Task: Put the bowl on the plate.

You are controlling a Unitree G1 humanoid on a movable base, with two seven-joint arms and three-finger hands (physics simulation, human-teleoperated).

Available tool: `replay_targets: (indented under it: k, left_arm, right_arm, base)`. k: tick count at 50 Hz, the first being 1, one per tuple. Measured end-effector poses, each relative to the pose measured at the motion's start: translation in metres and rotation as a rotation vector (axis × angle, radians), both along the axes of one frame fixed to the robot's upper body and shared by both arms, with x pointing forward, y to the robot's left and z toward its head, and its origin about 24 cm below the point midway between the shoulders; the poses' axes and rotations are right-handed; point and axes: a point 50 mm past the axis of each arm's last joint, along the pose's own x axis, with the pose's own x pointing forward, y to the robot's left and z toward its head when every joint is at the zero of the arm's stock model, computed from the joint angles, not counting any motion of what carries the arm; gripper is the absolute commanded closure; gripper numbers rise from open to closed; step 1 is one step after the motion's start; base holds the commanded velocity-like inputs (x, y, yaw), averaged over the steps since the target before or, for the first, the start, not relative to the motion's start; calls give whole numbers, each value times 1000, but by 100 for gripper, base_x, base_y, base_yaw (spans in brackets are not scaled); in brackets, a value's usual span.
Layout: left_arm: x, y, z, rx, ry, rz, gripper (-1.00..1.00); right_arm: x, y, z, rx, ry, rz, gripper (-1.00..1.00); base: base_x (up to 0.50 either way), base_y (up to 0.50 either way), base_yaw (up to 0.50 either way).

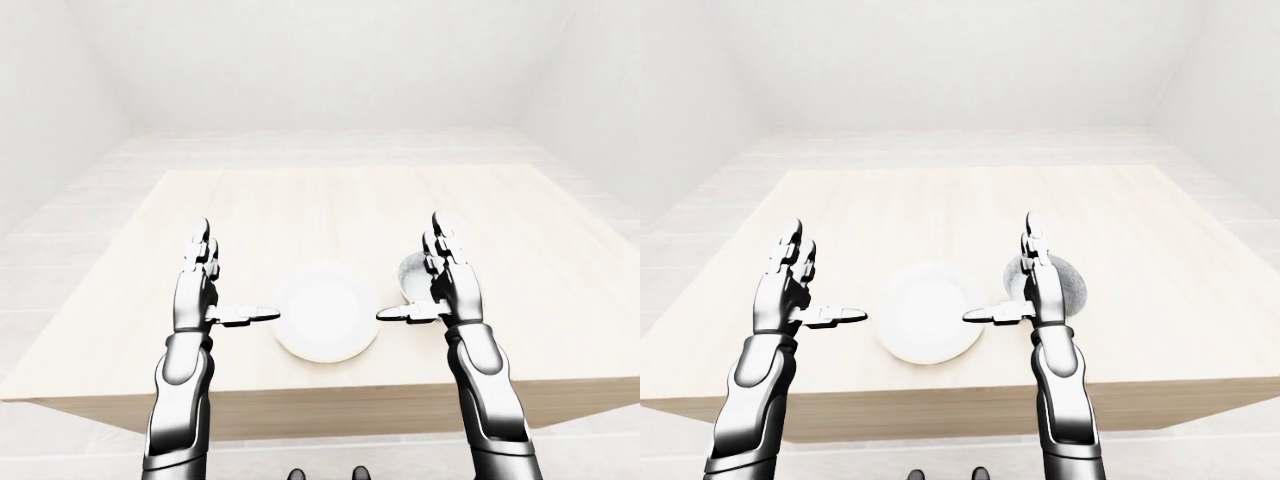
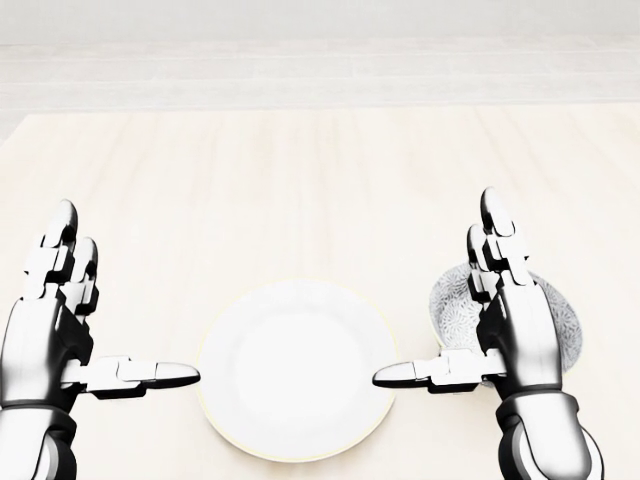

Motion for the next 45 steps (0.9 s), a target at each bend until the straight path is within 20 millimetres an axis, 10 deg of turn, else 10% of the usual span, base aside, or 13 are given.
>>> replay_targets:
  k: [45]
  left_arm:
    - [1, 2, -11, 13, 51, 7, -100]
  right_arm:
    - [0, 1, 0, 8, -1, 3, -100]
  base:
    - [14, 3, 0]
